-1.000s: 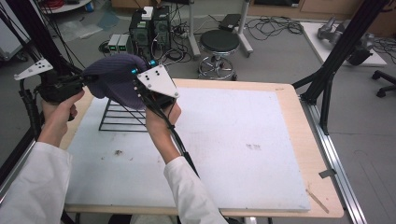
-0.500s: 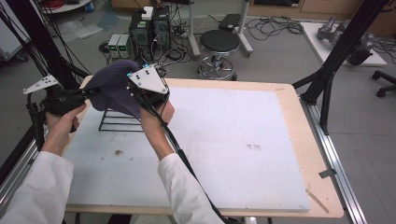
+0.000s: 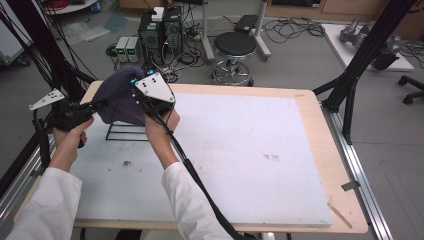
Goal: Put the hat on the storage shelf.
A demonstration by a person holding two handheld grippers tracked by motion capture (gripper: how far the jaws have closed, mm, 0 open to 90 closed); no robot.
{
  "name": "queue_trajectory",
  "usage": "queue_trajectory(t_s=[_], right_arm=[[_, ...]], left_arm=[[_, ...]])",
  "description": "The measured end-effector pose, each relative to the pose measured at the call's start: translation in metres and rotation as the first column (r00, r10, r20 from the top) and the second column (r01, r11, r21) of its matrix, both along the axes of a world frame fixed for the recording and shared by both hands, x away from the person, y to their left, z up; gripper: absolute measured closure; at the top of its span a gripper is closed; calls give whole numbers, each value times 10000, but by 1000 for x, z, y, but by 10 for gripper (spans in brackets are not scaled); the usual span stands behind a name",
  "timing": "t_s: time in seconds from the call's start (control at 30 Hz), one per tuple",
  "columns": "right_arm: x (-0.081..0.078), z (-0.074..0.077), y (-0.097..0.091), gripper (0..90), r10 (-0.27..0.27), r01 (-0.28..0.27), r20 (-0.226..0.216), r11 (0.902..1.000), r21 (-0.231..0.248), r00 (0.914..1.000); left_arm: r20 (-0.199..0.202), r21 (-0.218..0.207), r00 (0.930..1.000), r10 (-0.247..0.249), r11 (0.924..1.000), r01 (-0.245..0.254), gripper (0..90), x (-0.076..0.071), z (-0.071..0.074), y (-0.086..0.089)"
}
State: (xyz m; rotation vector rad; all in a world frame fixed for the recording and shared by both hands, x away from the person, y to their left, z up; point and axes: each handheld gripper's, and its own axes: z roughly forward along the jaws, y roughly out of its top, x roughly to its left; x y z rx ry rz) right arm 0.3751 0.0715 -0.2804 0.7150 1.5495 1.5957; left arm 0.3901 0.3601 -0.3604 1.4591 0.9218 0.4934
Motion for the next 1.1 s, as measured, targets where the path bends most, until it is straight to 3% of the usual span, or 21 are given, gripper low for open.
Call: queue_trajectory(t_s=[0.23, 0.47, 0.67, 0.83, 0.9, 1.1], right_arm=[[8, -6, 4, 694, 119, -118, -103, 9999, 87, 9999], [11, -12, 10, 688, 291, -298, -261, 9992, -272, 9992], [15, -16, 12, 680, 308, -327, -417, 9984, -467, 9987], [14, -15, 11, 667, 367, -388, -382, 9977, -560, 9986], [13, -15, 12, 660, 442, -465, -363, 9969, -641, 9984], [12, -17, 15, 612, 662, -701, -524, 9946, -759, 9964]], left_arm=[[1, 464, 9998, 212, 9987, -212, 813, 1, -7, 1], [-178, 227, 9992, 349, 9991, -345, 814, 2, -23, 2], [-285, 783, 9986, 447, 9960, -423, 817, 1, -24, 4], [-307, 909, 9986, 442, 9950, -412, 822, -1, -22, 6], [-381, 1149, 9984, 415, 9927, -368, 824, -4, -22, 8], [-468, 944, 9975, 534, 9943, -488, 825, -8, -28, 12]])
